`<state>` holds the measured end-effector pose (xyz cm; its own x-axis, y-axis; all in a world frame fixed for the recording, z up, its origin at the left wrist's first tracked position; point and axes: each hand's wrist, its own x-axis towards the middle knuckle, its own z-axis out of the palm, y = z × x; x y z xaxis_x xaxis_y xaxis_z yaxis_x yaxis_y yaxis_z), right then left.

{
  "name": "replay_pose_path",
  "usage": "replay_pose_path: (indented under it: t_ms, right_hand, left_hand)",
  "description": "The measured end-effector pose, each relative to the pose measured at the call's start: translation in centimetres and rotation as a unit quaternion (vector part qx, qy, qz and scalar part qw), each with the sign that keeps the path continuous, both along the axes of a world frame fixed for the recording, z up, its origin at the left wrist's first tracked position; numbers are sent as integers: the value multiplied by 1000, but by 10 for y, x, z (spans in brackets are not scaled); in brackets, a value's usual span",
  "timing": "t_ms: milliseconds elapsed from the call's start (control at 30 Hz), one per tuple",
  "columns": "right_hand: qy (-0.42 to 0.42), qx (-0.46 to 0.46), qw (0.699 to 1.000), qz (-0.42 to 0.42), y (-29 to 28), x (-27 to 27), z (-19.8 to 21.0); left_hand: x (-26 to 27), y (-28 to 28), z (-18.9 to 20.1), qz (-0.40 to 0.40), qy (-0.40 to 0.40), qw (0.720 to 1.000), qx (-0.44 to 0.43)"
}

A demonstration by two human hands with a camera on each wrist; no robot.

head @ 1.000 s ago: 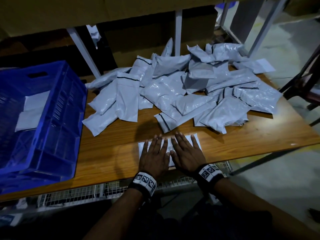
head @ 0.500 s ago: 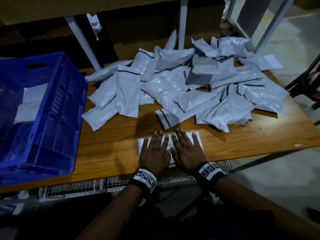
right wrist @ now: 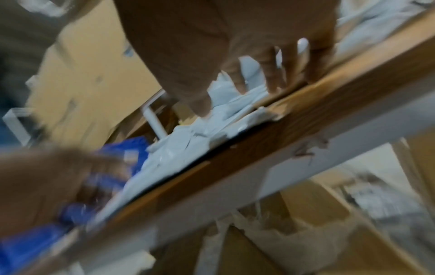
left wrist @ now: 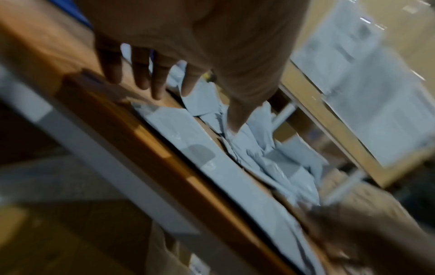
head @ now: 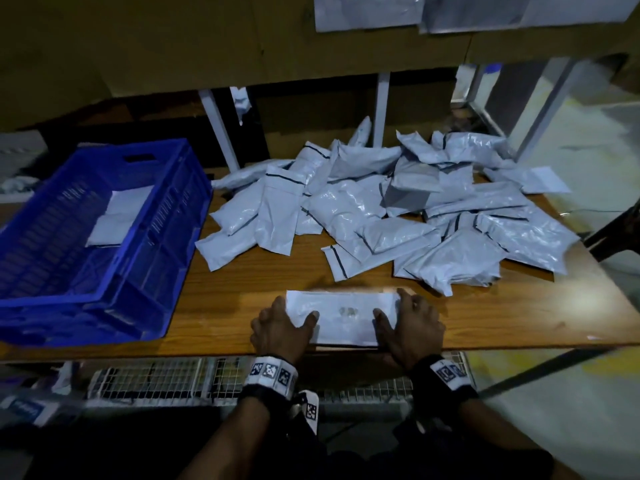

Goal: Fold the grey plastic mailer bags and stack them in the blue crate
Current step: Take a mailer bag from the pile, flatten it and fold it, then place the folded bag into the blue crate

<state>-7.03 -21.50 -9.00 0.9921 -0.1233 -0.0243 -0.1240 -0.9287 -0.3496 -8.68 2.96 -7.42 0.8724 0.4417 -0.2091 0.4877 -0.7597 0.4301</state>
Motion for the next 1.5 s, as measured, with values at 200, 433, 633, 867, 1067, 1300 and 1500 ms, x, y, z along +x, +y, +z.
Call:
replay_pose_path:
  t_ms: [200, 433, 633, 867, 1067, 1300, 1500]
  right_hand:
    - [70, 237, 968, -49, -11, 17, -5]
    - [140, 557, 814, -84, -9, 29, 6]
    - [233, 650, 723, 24, 58, 27, 72]
    - [212, 670, 704, 109, 199, 20, 156]
    - [190, 630, 737, 153, 342, 15, 193]
    - [95, 660, 742, 74, 446, 70, 208]
    - [56, 629, 774, 41, 511, 162, 212]
  left_hand:
    - [15, 11, -10, 99, -13, 981, -168]
    - [-28, 43, 38, 132, -166, 939, -272]
    - [-68, 107, 118, 164, -292, 867, -370]
    - [-99, 250, 177, 144, -369, 853, -340]
    - [-106, 385, 195, 166, -384, 836, -355]
    - [-34, 495, 214, 142, -340, 832, -415]
    - [74, 549, 224, 122, -297, 884, -341]
